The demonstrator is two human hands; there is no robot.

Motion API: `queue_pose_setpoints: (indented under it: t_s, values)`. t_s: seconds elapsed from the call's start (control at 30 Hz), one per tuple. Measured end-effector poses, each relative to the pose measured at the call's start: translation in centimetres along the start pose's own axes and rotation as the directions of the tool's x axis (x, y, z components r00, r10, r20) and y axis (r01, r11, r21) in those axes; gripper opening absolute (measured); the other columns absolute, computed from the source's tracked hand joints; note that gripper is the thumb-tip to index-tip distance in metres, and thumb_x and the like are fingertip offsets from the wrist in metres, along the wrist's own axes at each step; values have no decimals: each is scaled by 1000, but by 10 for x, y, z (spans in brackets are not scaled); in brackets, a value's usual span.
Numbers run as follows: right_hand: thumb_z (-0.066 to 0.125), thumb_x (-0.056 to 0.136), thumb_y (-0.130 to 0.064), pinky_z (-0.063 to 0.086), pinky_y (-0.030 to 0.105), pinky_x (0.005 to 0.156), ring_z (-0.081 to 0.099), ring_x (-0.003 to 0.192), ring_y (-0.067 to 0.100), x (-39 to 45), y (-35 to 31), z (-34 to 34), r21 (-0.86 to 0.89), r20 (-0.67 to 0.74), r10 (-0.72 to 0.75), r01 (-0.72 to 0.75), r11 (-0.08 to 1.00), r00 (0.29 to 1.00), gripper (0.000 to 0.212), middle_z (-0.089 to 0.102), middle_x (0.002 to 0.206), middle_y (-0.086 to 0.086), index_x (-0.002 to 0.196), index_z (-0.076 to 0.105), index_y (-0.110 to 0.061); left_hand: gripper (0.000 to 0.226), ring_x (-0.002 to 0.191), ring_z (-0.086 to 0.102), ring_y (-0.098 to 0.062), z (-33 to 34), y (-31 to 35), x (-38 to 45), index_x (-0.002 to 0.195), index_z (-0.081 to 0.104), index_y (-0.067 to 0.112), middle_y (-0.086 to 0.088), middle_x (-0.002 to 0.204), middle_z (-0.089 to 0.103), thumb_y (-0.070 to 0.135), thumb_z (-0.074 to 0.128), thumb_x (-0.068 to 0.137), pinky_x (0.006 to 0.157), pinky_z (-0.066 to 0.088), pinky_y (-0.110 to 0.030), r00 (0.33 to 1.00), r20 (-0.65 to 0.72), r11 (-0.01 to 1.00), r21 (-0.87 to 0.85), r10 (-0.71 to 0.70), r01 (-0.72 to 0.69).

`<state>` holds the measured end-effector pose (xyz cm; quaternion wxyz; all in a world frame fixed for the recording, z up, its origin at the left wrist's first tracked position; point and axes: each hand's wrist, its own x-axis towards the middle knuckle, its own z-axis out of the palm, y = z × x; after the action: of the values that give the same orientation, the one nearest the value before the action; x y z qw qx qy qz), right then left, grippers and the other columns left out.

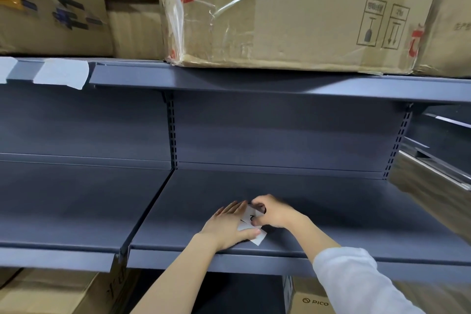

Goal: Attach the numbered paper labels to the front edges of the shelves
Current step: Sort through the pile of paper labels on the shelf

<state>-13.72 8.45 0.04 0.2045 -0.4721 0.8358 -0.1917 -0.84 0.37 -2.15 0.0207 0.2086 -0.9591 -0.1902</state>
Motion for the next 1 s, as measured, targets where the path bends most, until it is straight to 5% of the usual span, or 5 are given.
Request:
queue_pose_setpoints:
  t_s: [0.27, 0.47, 0.63, 0.83, 1.0]
  values:
    - [73, 74, -26, 37, 32, 101, 40, 125, 25, 5, 3, -6, -31, -65, 111, -113, 993, 992, 68, 41, 138, 5, 132, 38, -18, 40, 130, 33, -18, -17, -17, -11, 128, 49, 23, 0, 137, 44, 31, 49, 89, 108, 31, -30, 996, -91, 999, -53, -13, 8]
    - [65, 80, -12, 41, 23, 62, 52, 70, 16, -1, 3, -15, 301, -69, 185, -156, 941, 980, 13, 59, 97, 9, 89, 56, -11, 33, 117, 39, -18, -17, -20, -14, 114, 60, 17, -1, 120, 55, 28, 58, 83, 90, 33, -20, 992, -113, 992, -115, -61, 48]
    - [60, 83, -1, 39, 13, 48, 49, 63, 7, -11, 1, -15, 567, 129, 153, -199, 799, 980, 16, 58, 77, 2, 74, 52, -11, 41, 103, 39, -15, -21, -15, -14, 119, 56, 17, -2, 113, 61, 25, 62, 79, 87, 38, -23, 988, -136, 988, -143, -73, 53]
    - [69, 78, -18, 45, 31, 79, 55, 85, 19, -14, -10, 3, 146, 68, 168, -176, 973, 983, 36, 67, 110, 15, 108, 62, -1, 40, 85, 51, -12, -19, -13, -16, 116, 59, 16, -6, 108, 64, 18, 62, 77, 84, 46, -26, 991, -126, 979, -202, -50, 23]
    - [69, 78, -23, 39, 26, 75, 52, 85, 20, -11, -20, 6, 20, 54, 200, -201, 979, 978, 44, 64, 118, 15, 113, 57, 0, 53, 88, 52, -11, -18, -18, -21, 122, 54, 16, -4, 113, 62, 18, 71, 72, 78, 40, -18, 994, -104, 956, -293, -42, 10]
